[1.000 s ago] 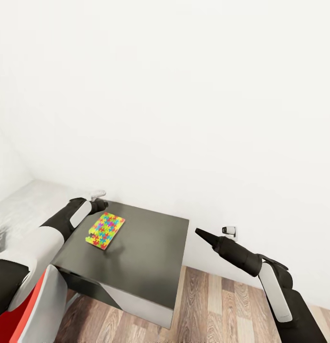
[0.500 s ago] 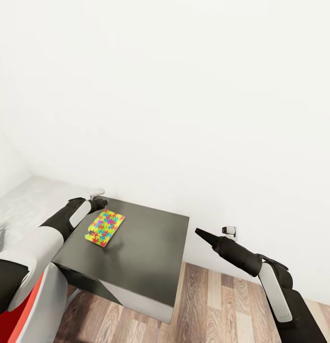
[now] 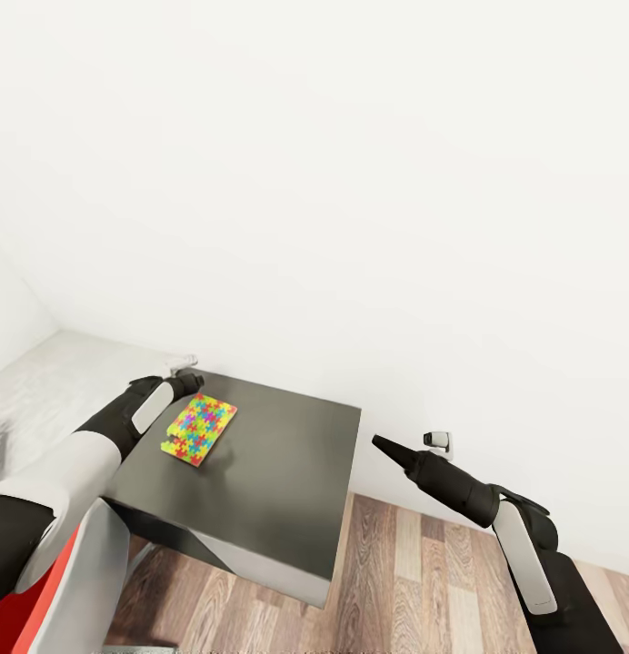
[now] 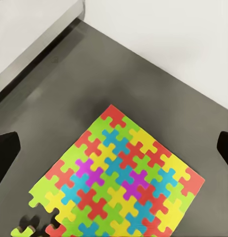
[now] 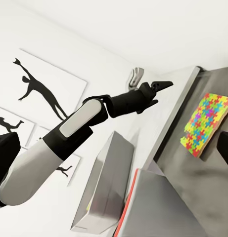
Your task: Put all the toys in the child's room - the three board games (two on the bed and one on the table), the two jigsaw puzzles on the table, and the tennis ball on the table - inside the toy box on the table in the child's room.
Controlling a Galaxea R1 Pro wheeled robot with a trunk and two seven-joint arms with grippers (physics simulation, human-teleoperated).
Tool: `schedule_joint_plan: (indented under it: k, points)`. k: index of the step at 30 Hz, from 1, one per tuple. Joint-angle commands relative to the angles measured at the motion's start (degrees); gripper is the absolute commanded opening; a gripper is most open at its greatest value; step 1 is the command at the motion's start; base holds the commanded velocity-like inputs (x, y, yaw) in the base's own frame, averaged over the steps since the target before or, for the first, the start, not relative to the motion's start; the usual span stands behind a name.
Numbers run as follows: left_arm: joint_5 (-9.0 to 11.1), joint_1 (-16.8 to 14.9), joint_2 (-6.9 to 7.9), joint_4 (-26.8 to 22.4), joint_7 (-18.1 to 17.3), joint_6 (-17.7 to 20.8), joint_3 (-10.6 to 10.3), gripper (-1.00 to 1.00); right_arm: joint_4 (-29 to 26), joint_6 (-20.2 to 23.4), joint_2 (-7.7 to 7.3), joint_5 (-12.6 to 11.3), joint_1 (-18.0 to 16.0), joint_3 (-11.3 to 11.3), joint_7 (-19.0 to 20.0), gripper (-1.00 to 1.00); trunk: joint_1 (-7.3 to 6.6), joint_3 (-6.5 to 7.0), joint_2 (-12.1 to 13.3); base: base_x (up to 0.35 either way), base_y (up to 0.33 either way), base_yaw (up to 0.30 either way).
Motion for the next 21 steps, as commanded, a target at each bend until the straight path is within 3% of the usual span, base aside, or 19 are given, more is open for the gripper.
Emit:
schedule_joint_plan:
  k: [1,21]
  points:
    - [0.6,-0.07,0.07,-0.15,0.51,-0.17,-0.48,1.0,0.01,0.31,-0.02,-0.17,-0.04,-0.03,0.05,1.0,0.03,-0.2,-0.11,0.0,0.0,0.0]
    - [0.68,-4.38,0.16,-0.17,0.51,-0.02,-0.49,1.0,0.13,0.23,0.01,-0.16,-0.04,-0.03,0.02,1.0,0.03,-2.09,-0.11,0.0,0.0,0.0]
